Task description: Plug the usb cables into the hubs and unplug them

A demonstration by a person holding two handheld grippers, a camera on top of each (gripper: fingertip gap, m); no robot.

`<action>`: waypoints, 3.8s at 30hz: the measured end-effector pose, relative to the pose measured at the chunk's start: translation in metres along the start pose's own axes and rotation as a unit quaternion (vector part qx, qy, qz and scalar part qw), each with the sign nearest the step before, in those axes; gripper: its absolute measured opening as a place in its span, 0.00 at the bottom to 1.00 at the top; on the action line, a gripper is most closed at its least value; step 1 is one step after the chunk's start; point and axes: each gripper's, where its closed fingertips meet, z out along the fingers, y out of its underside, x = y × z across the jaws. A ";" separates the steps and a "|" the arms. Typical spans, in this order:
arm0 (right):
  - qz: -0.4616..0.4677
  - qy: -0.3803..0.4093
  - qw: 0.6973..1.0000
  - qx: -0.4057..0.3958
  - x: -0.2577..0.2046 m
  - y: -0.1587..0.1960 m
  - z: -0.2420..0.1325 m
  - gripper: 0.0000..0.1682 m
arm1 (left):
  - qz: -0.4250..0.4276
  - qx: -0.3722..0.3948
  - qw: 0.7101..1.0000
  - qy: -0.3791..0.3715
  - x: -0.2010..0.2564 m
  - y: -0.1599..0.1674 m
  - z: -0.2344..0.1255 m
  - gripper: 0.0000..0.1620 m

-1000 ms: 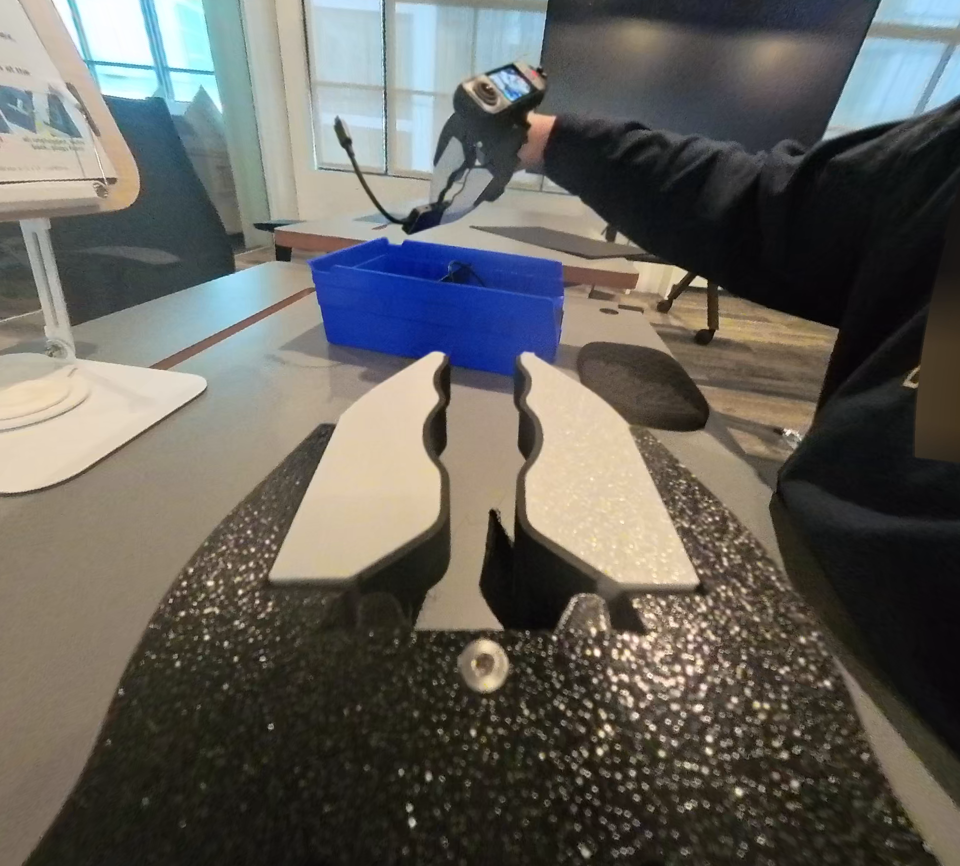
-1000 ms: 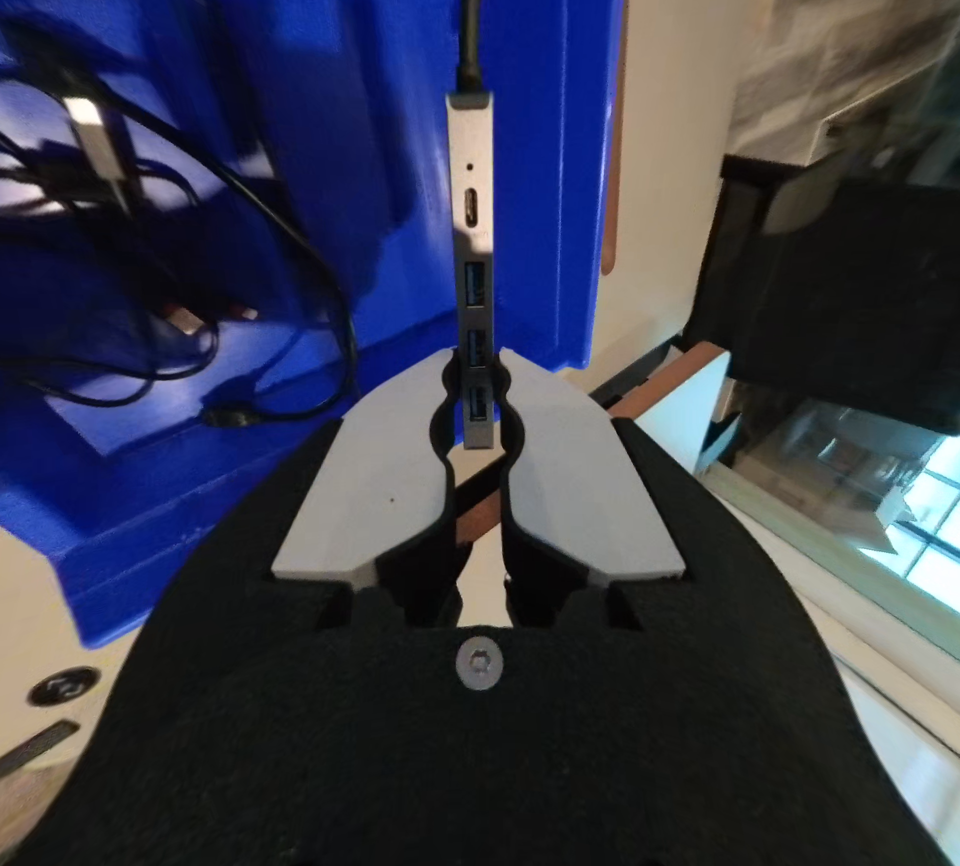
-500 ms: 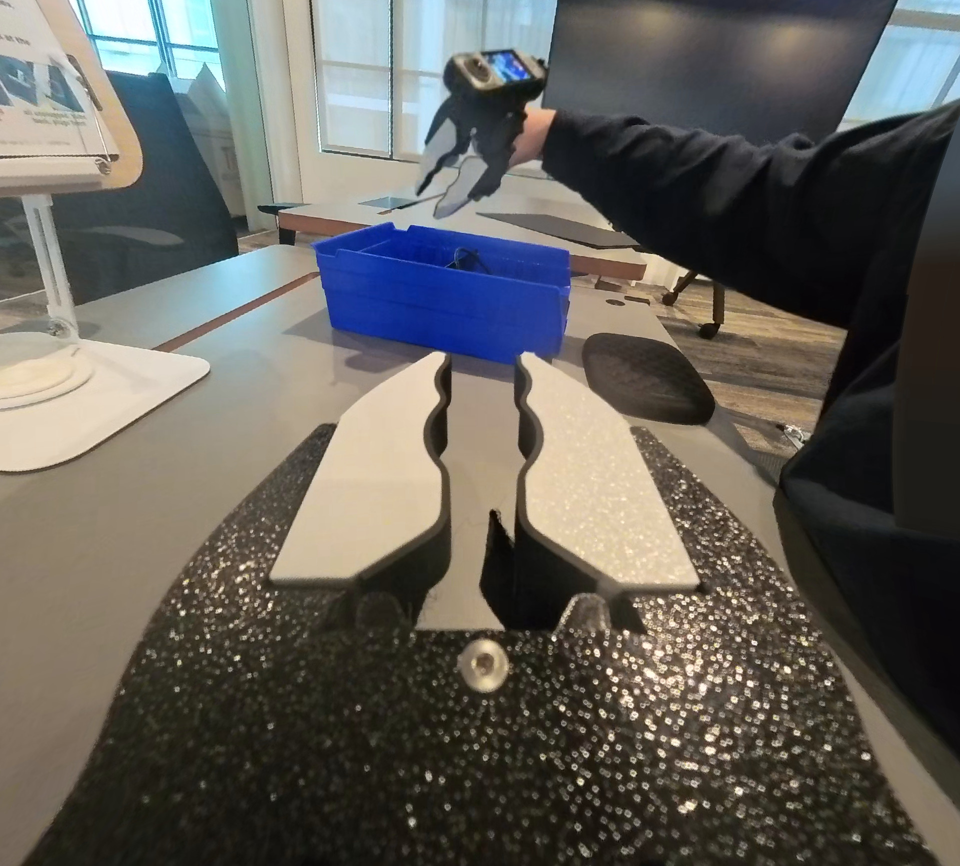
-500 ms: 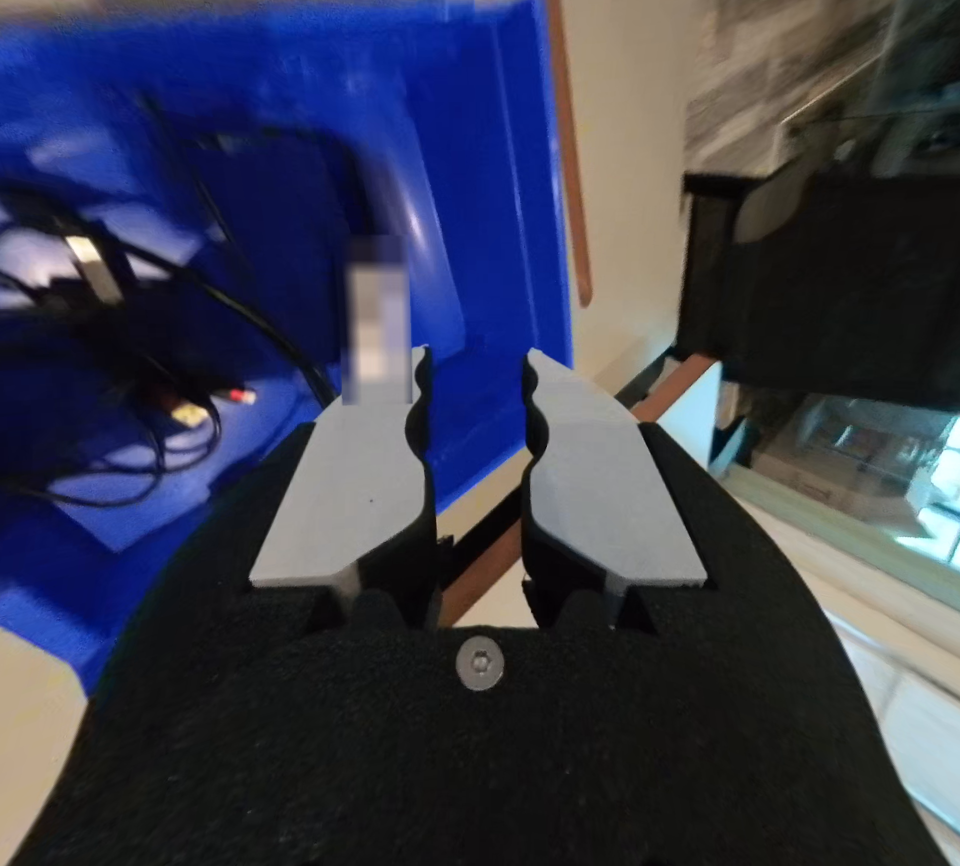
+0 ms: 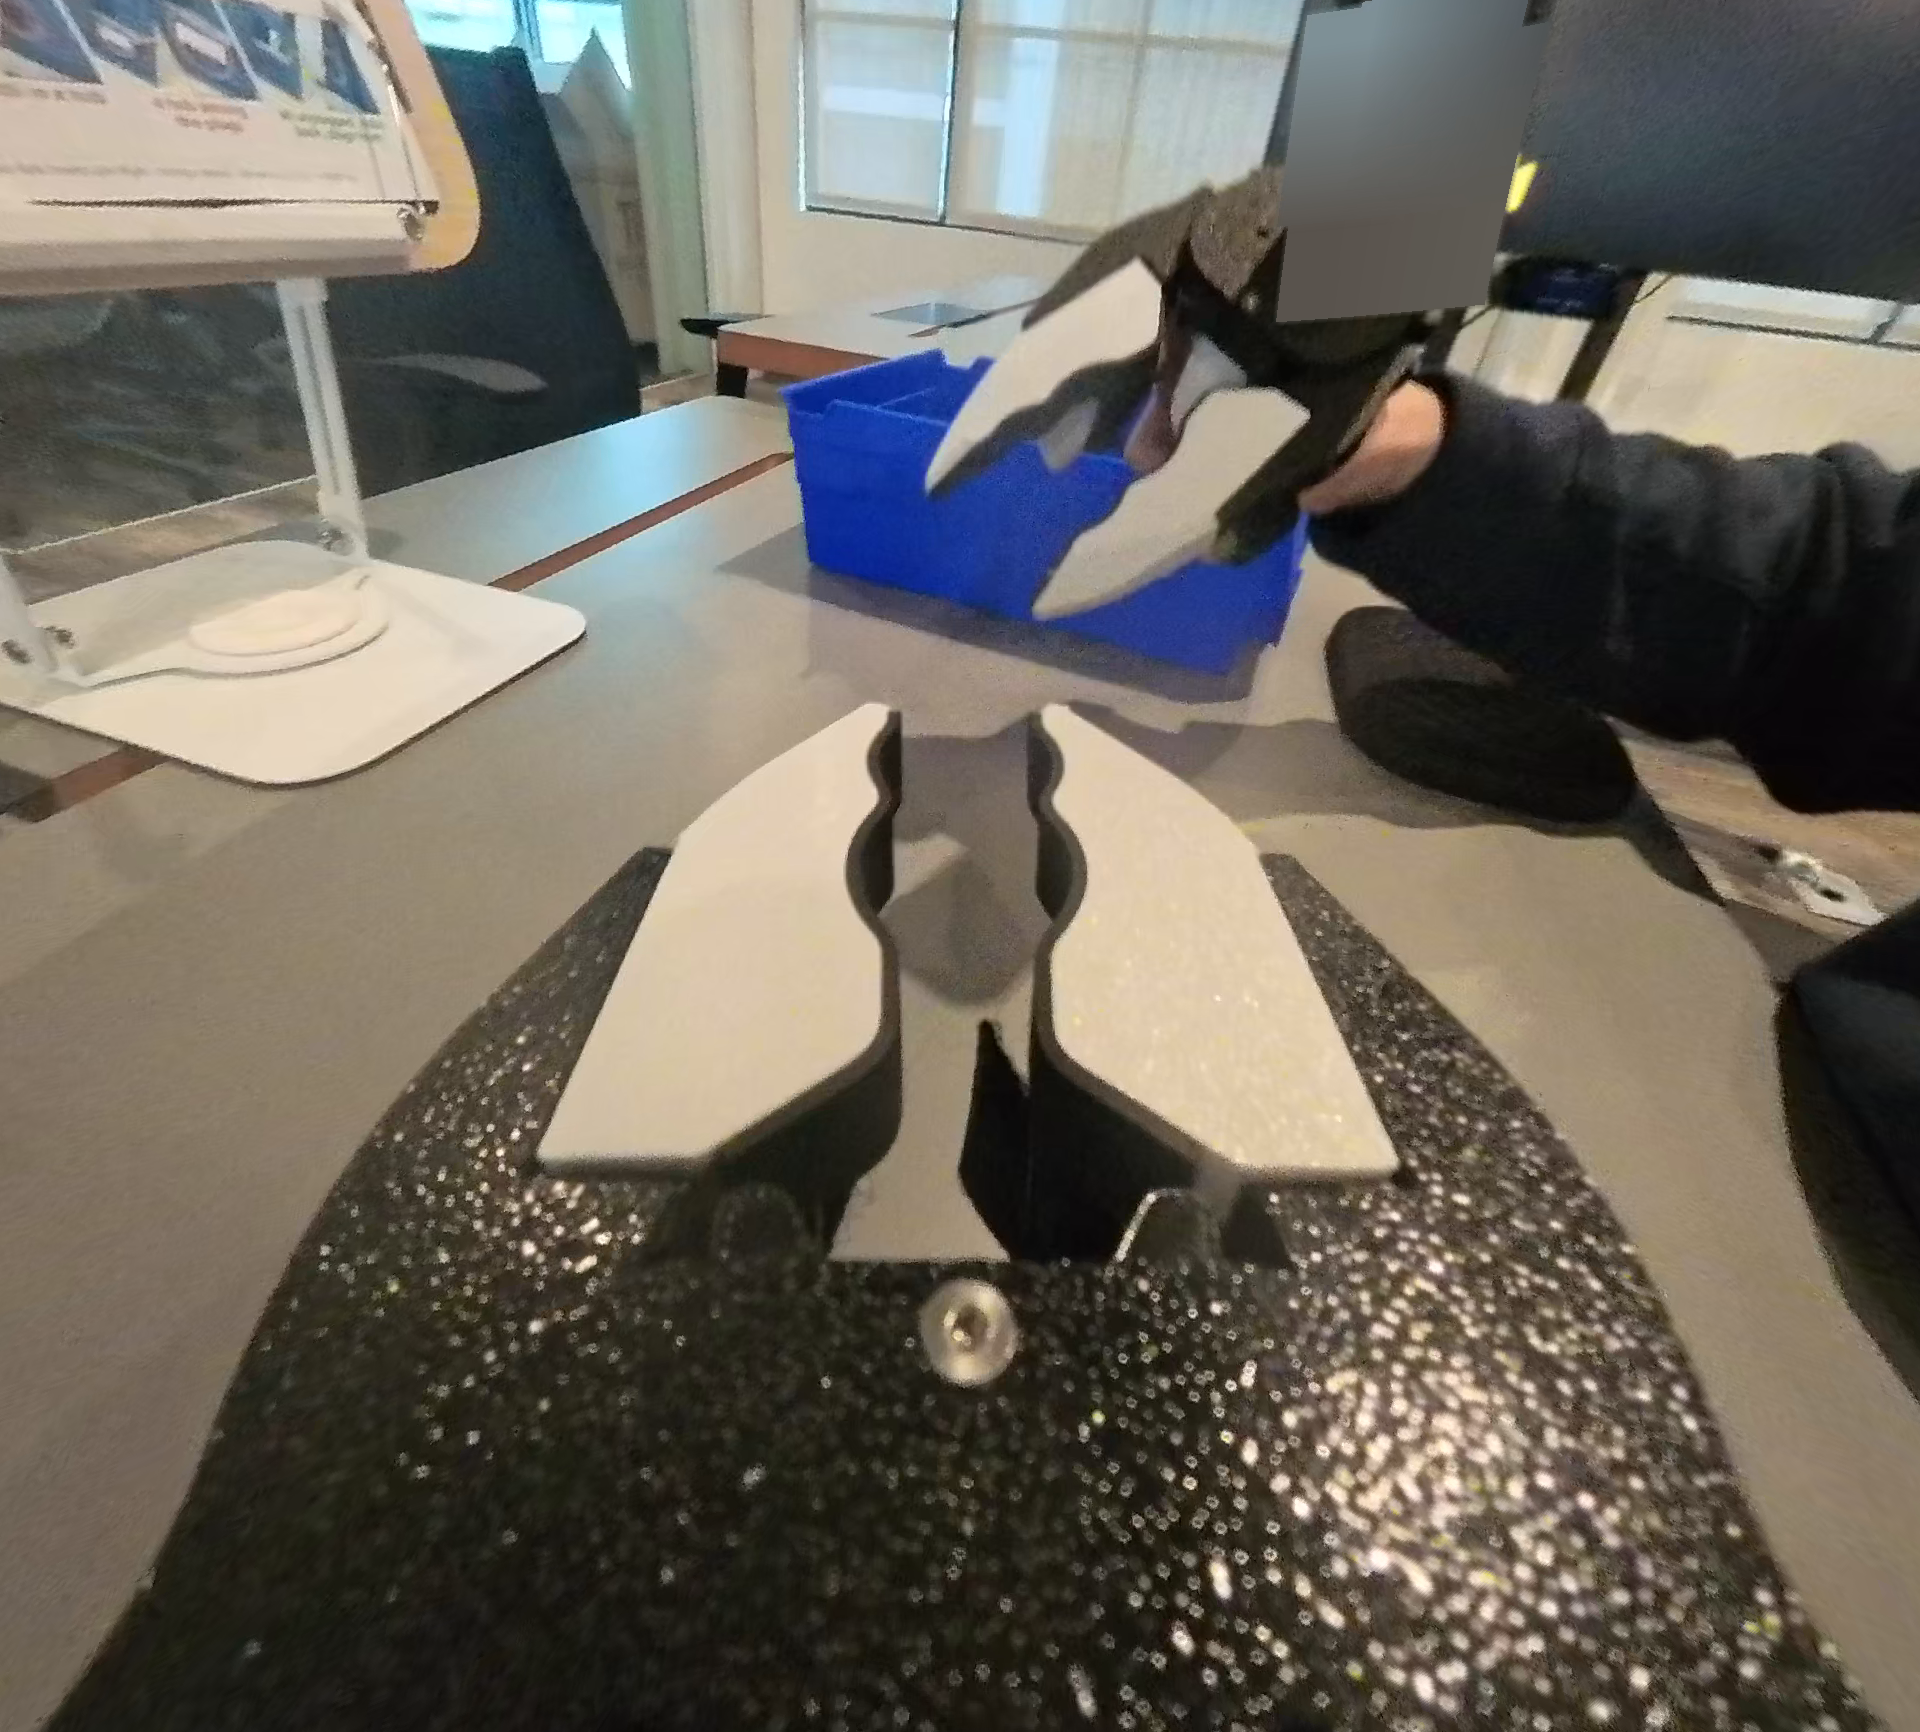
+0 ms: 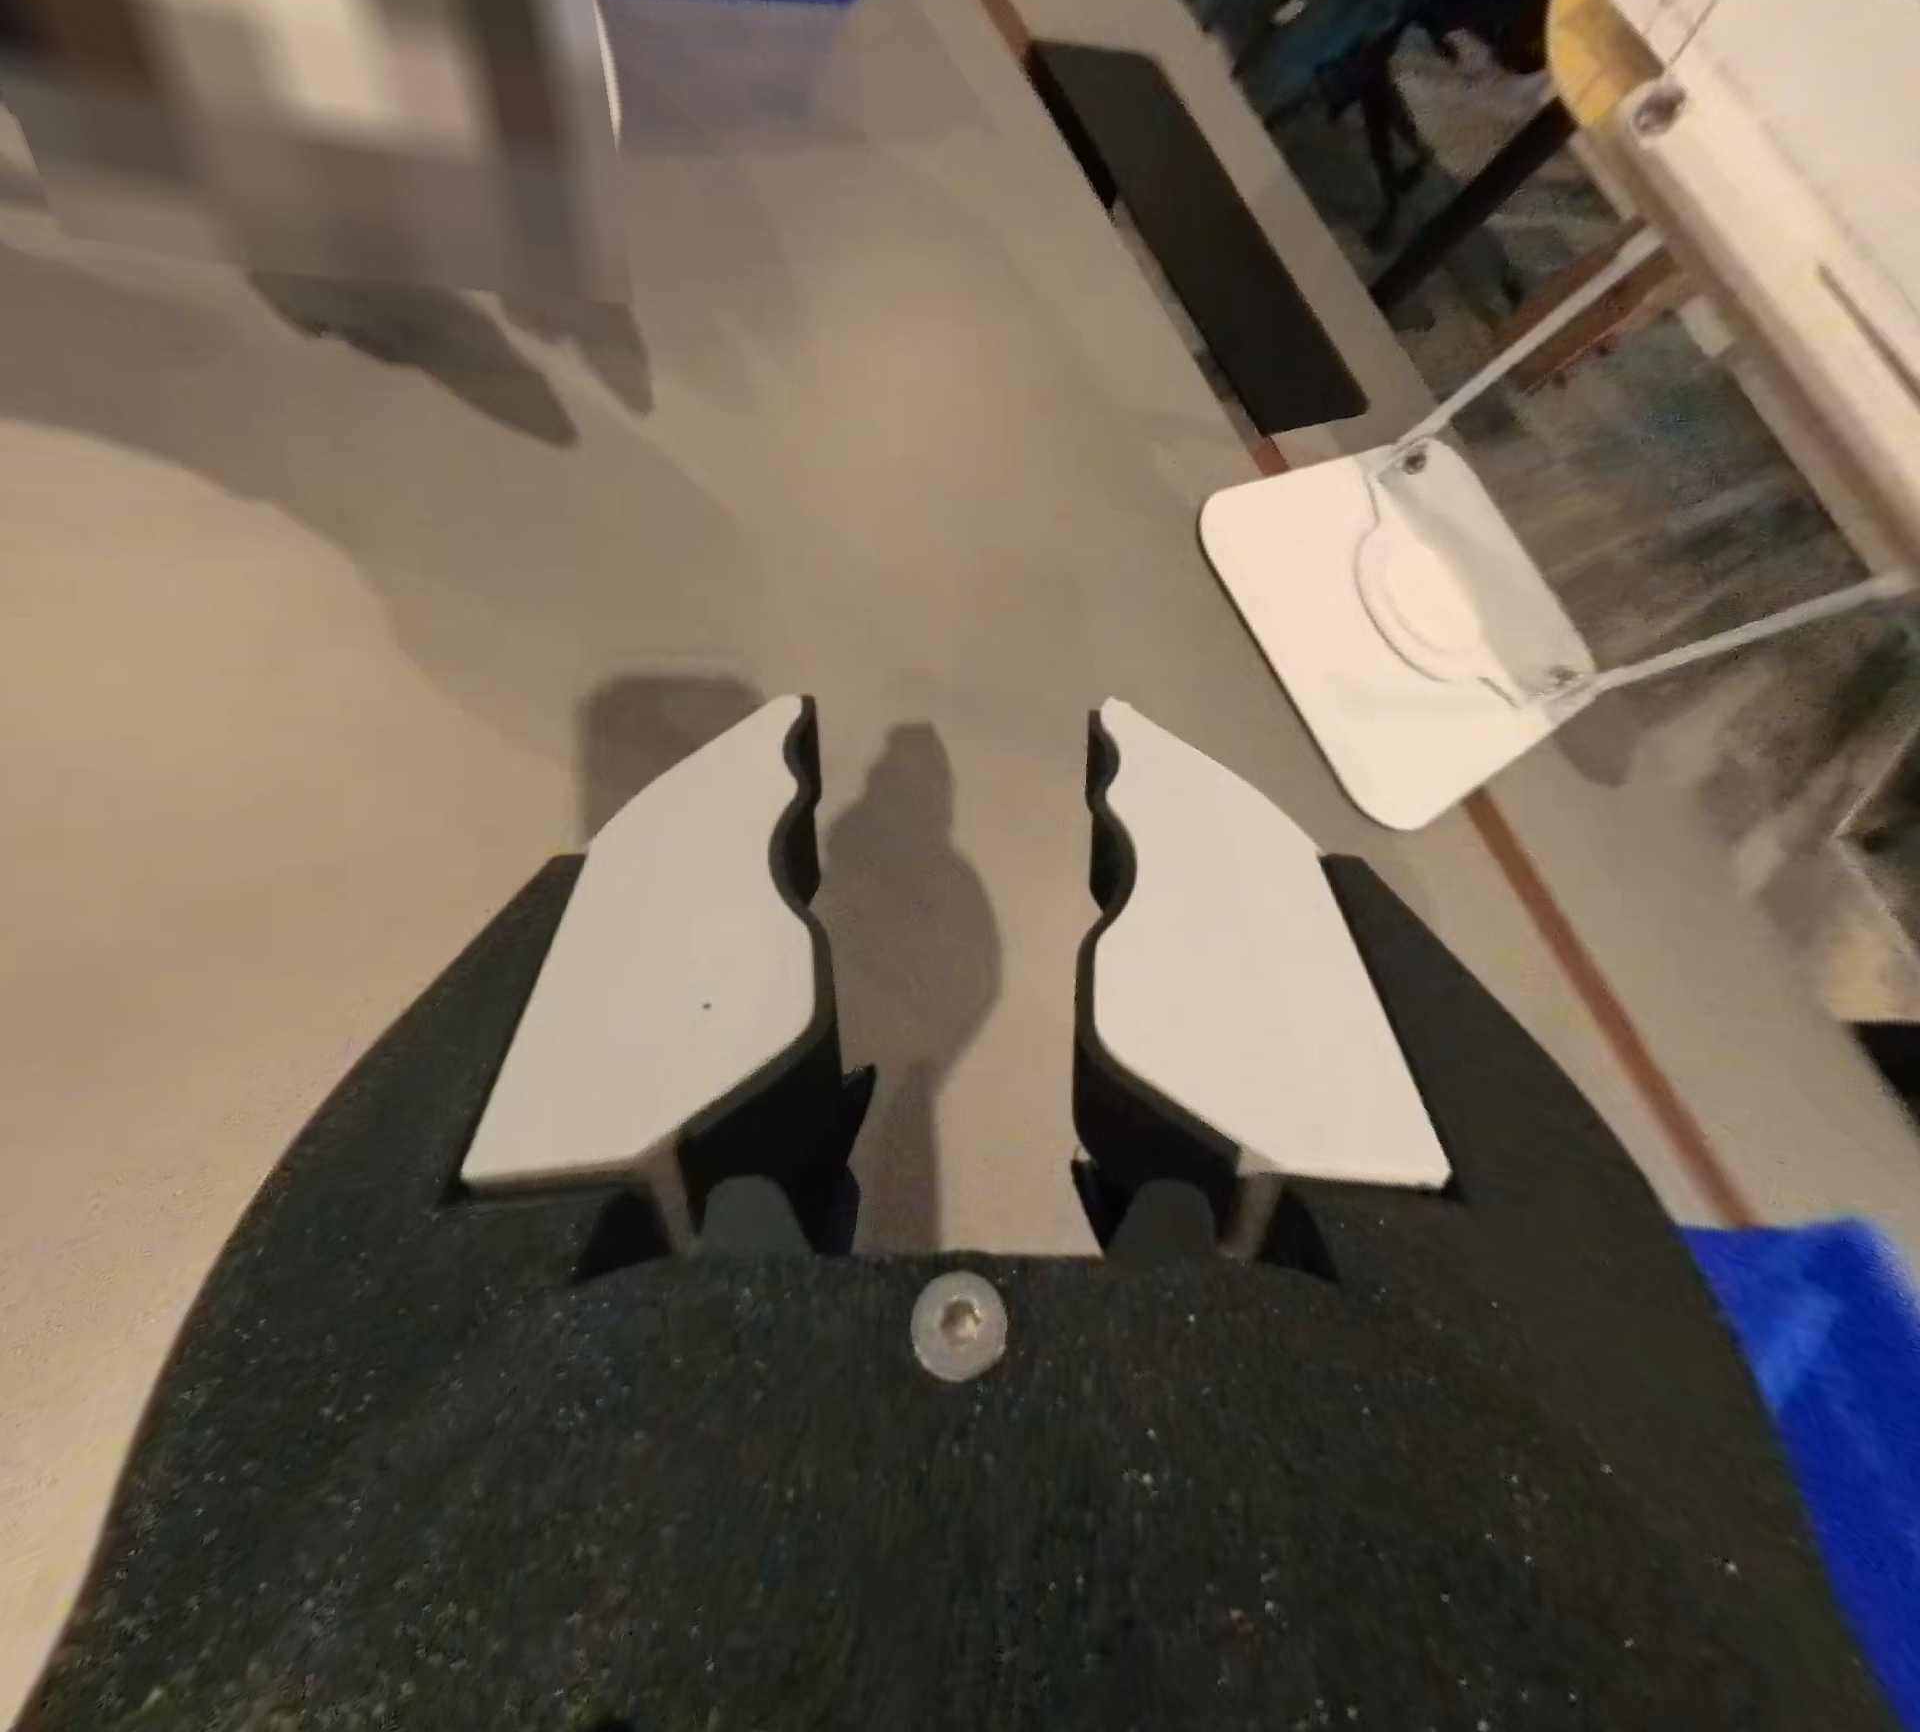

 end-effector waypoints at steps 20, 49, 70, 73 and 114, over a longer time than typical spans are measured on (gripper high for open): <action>0.108 0.092 0.967 0.211 0.006 0.010 0.011 0.25 | 0.052 0.040 0.940 -0.334 -0.064 -0.083 -0.101 0.12; 0.056 0.094 0.965 0.240 -0.004 -0.003 0.004 0.18 | -0.310 -0.153 0.706 -0.619 -0.227 0.077 -0.321 0.08; 0.112 0.116 0.951 0.264 0.017 0.001 -0.005 0.16 | 0.004 -0.004 0.990 -0.144 -0.021 -0.197 -0.049 0.06; 0.147 0.114 0.945 0.269 0.024 0.006 -0.008 0.16 | -0.048 -0.007 0.996 -0.074 -0.008 -0.154 -0.016 0.06; 0.015 -0.229 0.954 0.194 -0.038 -0.086 -0.014 0.08 | 0.002 -0.130 0.981 0.142 0.028 -0.009 0.033 0.06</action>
